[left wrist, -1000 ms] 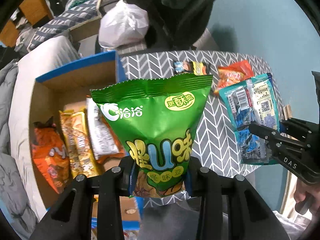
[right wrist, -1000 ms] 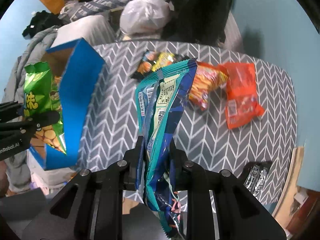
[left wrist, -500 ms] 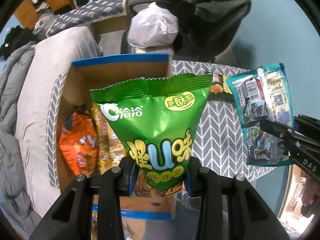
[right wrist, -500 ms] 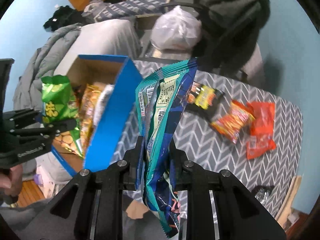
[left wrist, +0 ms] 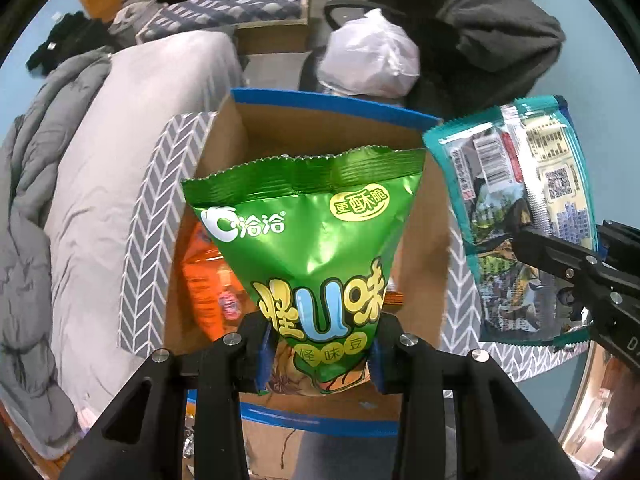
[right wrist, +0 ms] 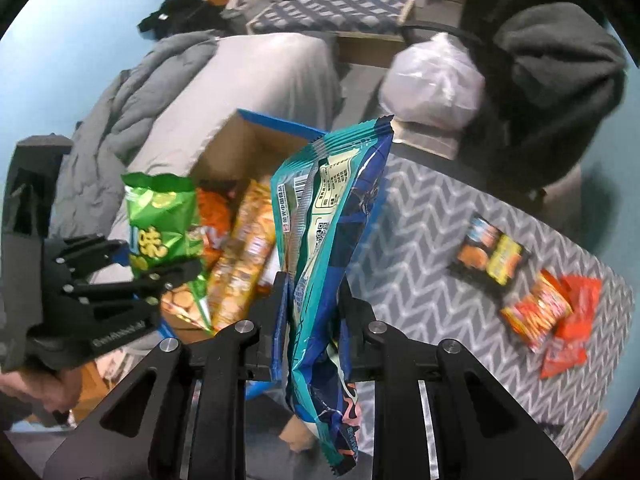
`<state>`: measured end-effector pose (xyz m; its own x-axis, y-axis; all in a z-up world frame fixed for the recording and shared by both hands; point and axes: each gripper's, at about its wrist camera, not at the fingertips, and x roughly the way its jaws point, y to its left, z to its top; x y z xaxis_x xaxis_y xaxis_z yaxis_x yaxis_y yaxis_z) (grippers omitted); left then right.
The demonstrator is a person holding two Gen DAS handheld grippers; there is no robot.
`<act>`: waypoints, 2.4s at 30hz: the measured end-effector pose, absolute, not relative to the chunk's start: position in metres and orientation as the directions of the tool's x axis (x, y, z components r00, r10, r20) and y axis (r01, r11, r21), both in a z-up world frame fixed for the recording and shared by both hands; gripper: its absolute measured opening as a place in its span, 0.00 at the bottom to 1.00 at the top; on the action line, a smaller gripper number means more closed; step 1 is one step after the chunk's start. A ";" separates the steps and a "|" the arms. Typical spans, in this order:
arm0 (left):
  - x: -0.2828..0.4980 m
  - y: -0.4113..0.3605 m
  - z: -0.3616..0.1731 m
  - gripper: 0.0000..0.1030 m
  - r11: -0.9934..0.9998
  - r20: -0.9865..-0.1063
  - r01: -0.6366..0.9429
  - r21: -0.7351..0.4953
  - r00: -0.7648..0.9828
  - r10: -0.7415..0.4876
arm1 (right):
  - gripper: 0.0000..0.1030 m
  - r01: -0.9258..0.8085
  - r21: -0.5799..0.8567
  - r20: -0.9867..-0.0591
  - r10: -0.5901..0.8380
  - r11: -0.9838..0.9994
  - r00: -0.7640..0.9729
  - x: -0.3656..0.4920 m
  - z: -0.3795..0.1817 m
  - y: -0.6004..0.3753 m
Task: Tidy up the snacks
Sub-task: 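Open both tools to drop the snacks into the box, then move both tools back over the remaining snacks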
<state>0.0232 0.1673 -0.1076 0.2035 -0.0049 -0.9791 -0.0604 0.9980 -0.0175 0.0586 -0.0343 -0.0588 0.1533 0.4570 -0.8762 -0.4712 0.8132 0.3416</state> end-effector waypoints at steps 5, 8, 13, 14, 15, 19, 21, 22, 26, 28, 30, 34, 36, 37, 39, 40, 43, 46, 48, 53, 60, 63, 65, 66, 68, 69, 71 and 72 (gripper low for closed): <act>0.021 0.187 -0.117 0.36 0.993 -0.980 -0.114 -0.014 0.196 0.009 | 0.19 -0.503 0.360 -0.874 0.473 0.786 0.114 0.065 -0.067 -0.002; 0.019 0.196 -0.122 0.36 0.989 -0.981 -0.145 -0.013 0.192 0.015 | 0.19 -0.510 0.379 -0.872 0.482 0.772 0.082 0.068 -0.075 0.016; 0.016 0.205 -0.128 0.37 0.985 -0.982 -0.175 -0.012 0.186 0.021 | 0.19 -0.536 0.374 -0.880 0.472 0.757 0.052 0.069 -0.082 0.039; 0.016 0.206 -0.128 0.37 0.984 -0.983 -0.179 -0.012 0.184 0.022 | 0.19 -0.542 0.371 -0.882 0.468 0.754 0.048 0.069 -0.083 0.043; 0.016 0.207 -0.128 0.37 0.983 -0.983 -0.182 -0.010 0.182 0.023 | 0.19 -0.549 0.366 -0.885 0.463 0.751 0.043 0.069 -0.085 0.047; 0.018 0.208 -0.127 0.37 0.984 -0.982 -0.178 0.003 0.183 0.036 | 0.20 -0.566 0.351 -0.896 0.443 0.746 0.029 0.067 -0.088 0.057; 0.019 0.209 -0.126 0.37 0.985 -0.982 -0.172 0.011 0.182 0.043 | 0.20 -0.580 0.335 -0.902 0.431 0.742 0.029 0.065 -0.088 0.061; 0.019 0.211 -0.124 0.37 0.985 -0.982 -0.170 0.014 0.183 0.046 | 0.20 -0.586 0.329 -0.904 0.426 0.740 0.032 0.064 -0.087 0.062; 0.021 0.215 -0.119 0.37 0.985 -0.979 -0.172 0.019 0.196 0.053 | 0.26 -0.598 0.304 -0.911 0.409 0.741 0.044 0.064 -0.083 0.067; 0.022 0.217 -0.119 0.37 0.985 -0.980 -0.172 0.020 0.192 0.053 | 0.27 -0.600 0.296 -0.912 0.407 0.743 0.054 0.065 -0.081 0.067; 0.023 0.218 -0.119 0.37 0.985 -0.982 -0.173 0.024 0.181 0.056 | 0.34 -0.598 0.293 -0.911 0.407 0.746 0.063 0.066 -0.078 0.066; 0.023 0.216 -0.118 0.37 0.985 -0.983 -0.172 0.032 0.173 0.062 | 0.48 -0.594 0.279 -0.912 0.402 0.754 0.082 0.068 -0.073 0.063; 0.023 0.214 -0.116 0.39 0.985 -0.983 -0.168 0.035 0.172 0.064 | 0.52 -0.590 0.279 -0.911 0.403 0.757 0.087 0.069 -0.071 0.060; 0.023 0.212 -0.114 0.45 0.986 -0.982 -0.165 0.037 0.176 0.066 | 0.53 -0.588 0.277 -0.911 0.402 0.760 0.090 0.070 -0.071 0.059; 0.022 0.210 -0.111 0.53 0.986 -0.979 -0.161 0.043 0.190 0.073 | 0.56 -0.583 0.275 -0.912 0.400 0.765 0.095 0.070 -0.069 0.055; 0.022 0.208 -0.108 0.55 0.986 -0.977 -0.158 0.047 0.200 0.079 | 0.60 -0.580 0.273 -0.912 0.398 0.768 0.097 0.071 -0.069 0.053; 0.022 0.201 -0.102 0.62 0.989 -0.974 -0.143 0.050 0.214 0.080 | 0.63 -0.560 0.267 -0.915 0.389 0.784 0.108 0.072 -0.069 0.042; 0.025 0.192 -0.097 0.65 0.991 -0.972 -0.126 0.051 0.221 0.078 | 0.65 -0.534 0.269 -0.918 0.382 0.802 0.110 0.073 -0.070 0.028; 0.026 0.185 -0.095 0.67 0.993 -0.972 -0.111 0.048 0.223 0.072 | 0.66 -0.514 0.268 -0.919 0.376 0.815 0.117 0.074 -0.071 0.017; 0.031 0.163 -0.090 0.69 0.997 -0.972 -0.061 0.049 0.225 0.061 | 0.67 -0.451 0.267 -0.923 0.361 0.851 0.134 0.074 -0.070 -0.017; 0.038 0.118 -0.086 0.70 0.997 -0.971 0.048 0.059 0.235 0.047 | 0.69 -0.361 0.245 -0.935 0.318 0.900 0.159 0.072 -0.071 -0.071; 0.041 0.096 -0.084 0.70 0.992 -0.970 0.104 0.065 0.241 0.038 | 0.69 -0.318 0.232 -0.941 0.295 0.919 0.165 0.068 -0.076 -0.097; 0.044 0.082 -0.084 0.70 0.989 -0.969 0.132 0.067 0.243 0.033 | 0.69 -0.292 0.226 -0.945 0.283 0.929 0.167 0.066 -0.078 -0.114; 0.045 0.073 -0.083 0.70 0.986 -0.969 0.153 0.068 0.246 0.029 | 0.69 -0.277 0.221 -0.947 0.274 0.935 0.169 0.065 -0.080 -0.123; 0.047 0.061 -0.082 0.70 0.981 -0.968 0.181 0.070 0.251 0.023 | 0.69 -0.252 0.214 -0.950 0.261 0.944 0.171 0.062 -0.083 -0.140; 0.048 0.053 -0.082 0.70 0.978 -0.967 0.197 0.070 0.255 0.018 | 0.69 -0.236 0.211 -0.952 0.255 0.948 0.172 0.060 -0.084 -0.150; 0.050 0.039 -0.082 0.74 0.971 -0.966 0.229 0.069 0.258 0.007 | 0.69 -0.212 0.203 -0.955 0.241 0.956 0.175 0.056 -0.086 -0.166; 0.051 0.030 -0.083 0.74 0.966 -0.965 0.250 0.068 0.260 0.001 | 0.69 -0.197 0.196 -0.957 0.231 0.961 0.175 0.053 -0.088 -0.176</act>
<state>0.0514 0.0301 -0.0830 0.2605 0.0009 -0.9655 0.2500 0.9658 0.0684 0.0534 -0.1755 -0.0883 0.1750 0.2315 -0.9570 -0.1969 0.9606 0.1963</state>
